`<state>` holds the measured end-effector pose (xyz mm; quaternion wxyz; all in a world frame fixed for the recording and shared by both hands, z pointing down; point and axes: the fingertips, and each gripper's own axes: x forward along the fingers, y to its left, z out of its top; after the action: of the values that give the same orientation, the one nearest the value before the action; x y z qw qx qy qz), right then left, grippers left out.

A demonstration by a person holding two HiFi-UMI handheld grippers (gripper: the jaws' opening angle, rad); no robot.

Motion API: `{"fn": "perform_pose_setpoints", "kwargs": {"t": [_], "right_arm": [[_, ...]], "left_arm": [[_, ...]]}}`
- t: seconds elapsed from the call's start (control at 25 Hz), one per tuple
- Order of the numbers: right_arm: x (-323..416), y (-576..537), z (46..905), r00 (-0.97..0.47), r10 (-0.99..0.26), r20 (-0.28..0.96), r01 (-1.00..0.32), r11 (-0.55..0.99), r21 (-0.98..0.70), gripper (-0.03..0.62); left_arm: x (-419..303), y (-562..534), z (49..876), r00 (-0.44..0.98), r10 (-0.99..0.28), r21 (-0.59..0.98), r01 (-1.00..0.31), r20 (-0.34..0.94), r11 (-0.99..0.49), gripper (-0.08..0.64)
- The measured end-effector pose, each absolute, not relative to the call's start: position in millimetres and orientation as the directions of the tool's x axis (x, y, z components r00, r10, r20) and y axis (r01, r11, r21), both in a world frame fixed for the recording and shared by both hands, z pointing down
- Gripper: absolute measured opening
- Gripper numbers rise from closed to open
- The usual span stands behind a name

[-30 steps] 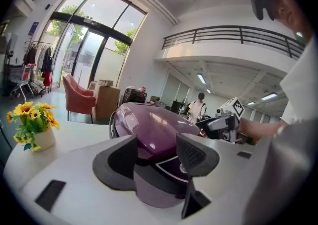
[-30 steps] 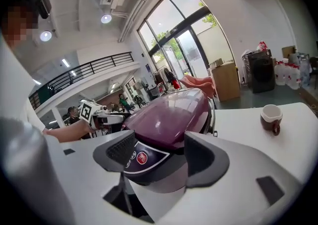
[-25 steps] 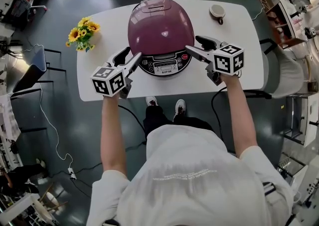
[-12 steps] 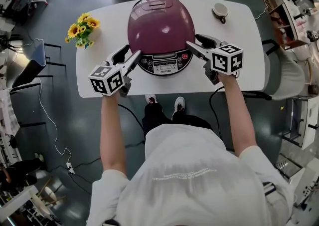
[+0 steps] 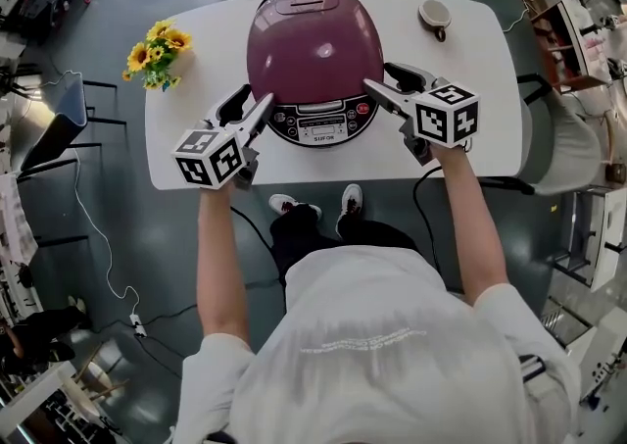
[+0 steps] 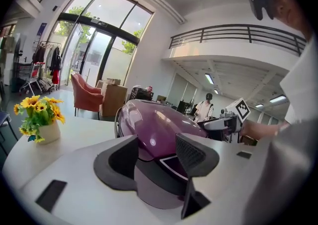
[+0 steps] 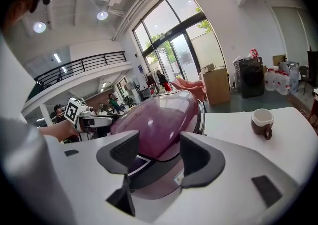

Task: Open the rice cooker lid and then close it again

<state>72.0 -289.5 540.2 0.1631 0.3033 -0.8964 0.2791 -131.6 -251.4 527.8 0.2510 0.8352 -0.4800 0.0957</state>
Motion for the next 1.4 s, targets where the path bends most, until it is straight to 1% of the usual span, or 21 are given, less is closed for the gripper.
{"fn": "perform_pose_setpoints", "kwargs": {"t": [0.28, 0.56, 0.96, 1.2, 1.4], "right_arm": [[71.8, -289.4, 541.5, -0.764, -0.447, 0.466, -0.631, 0.668, -0.395, 0.264], [72.0, -289.9, 541.8, -0.759, -0.435, 0.484, -0.632, 0.673, -0.385, 0.27], [72.9, -290.3, 543.8, -0.765, -0.45, 0.461, -0.631, 0.667, -0.396, 0.27], [74.8, -289.2, 545.7, -0.766, -0.477, 0.431, -0.641, 0.617, -0.456, 0.272], [78.0, -289.9, 546.6, -0.729, -0.53, 0.434, -0.684, 0.583, -0.437, 0.278]], "left_arm": [[-130.9, -251.4, 529.6, 0.529, -0.75, 0.324, -0.845, 0.397, -0.425, 0.25], [-129.4, -252.1, 530.2, 0.543, -0.727, 0.316, -0.838, 0.419, -0.444, 0.253], [-130.6, -251.4, 532.4, 0.54, -0.759, 0.347, -0.835, 0.365, -0.427, 0.253], [-132.8, -249.1, 535.0, 0.522, -0.778, 0.412, -0.831, 0.35, -0.373, 0.253], [-132.6, -250.3, 535.5, 0.52, -0.771, 0.403, -0.836, 0.367, -0.373, 0.253]]}}
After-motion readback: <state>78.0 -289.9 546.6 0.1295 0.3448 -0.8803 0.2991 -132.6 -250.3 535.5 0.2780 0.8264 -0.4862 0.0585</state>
